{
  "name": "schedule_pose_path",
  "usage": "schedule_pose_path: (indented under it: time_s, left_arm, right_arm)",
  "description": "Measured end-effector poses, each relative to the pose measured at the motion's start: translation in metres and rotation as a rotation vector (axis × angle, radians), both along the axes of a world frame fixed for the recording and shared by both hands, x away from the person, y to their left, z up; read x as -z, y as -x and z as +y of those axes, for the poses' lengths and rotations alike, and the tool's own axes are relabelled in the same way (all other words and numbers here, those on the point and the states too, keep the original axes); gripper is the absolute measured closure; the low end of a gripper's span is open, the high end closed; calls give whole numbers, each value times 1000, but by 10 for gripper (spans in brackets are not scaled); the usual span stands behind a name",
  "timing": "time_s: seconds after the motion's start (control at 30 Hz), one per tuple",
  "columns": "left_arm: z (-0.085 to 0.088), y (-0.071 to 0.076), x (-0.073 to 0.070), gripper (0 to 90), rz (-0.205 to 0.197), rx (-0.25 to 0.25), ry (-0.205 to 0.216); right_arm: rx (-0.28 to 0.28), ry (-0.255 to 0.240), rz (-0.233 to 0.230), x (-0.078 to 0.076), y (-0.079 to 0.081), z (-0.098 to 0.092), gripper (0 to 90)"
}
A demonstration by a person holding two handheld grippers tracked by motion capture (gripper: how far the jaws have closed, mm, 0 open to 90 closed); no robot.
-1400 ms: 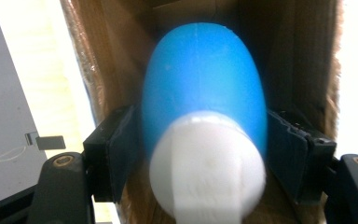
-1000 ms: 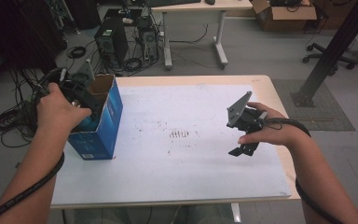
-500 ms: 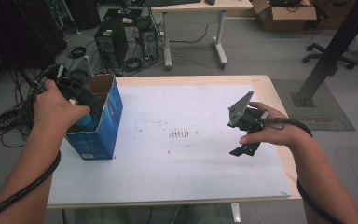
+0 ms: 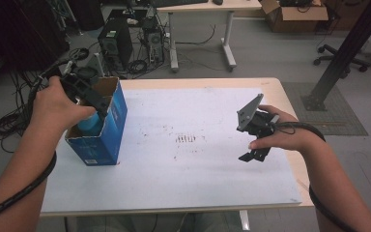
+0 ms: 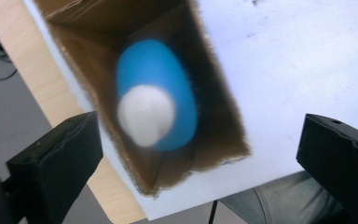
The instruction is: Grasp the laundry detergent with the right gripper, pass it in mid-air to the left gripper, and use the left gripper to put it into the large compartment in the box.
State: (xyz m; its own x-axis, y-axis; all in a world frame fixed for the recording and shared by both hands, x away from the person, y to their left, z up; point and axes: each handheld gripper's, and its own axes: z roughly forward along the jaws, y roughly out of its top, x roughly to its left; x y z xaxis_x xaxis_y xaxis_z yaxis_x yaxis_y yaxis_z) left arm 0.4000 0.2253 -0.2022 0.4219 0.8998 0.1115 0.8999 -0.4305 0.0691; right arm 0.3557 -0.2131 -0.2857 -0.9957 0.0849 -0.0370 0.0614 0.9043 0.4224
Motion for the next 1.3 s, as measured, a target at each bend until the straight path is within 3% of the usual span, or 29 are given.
schedule_pose_path:
  time_s: [0.33, 0.4, 0.57, 0.63, 0.73, 0.83, 1.17, 1.3]
  left_arm:
    - [-30, 4, -17, 2, 21, 187, 11]
    - [-38, 5, -23, 2, 21, 245, 28]
    - [-60, 11, -33, 2, 18, 426, -3]
    - [-68, 13, -35, 2, 34, 487, -1]
    - [-76, 13, -34, 2, 54, 549, -1]
    - [-81, 13, -33, 2, 52, 617, 21]
    - [-100, 21, -28, 2, 45, 848, 40]
    - [-108, 27, -20, 2, 95, 941, 44]
  right_arm:
    - [1, 9, -5, -6, 1, -1, 29]
    - [1, 15, -6, -8, 1, -1, 30]
    - [5, 16, -12, -12, 1, -3, 29]
    - [6, 17, -12, -13, 1, -3, 30]
    - [1, 24, -15, -15, 1, -3, 29]
    - [-7, 38, -17, -16, 2, -3, 30]
    - [-14, 66, -14, -21, 4, -3, 31]
    - [-17, 83, -11, -24, 4, 0, 30]
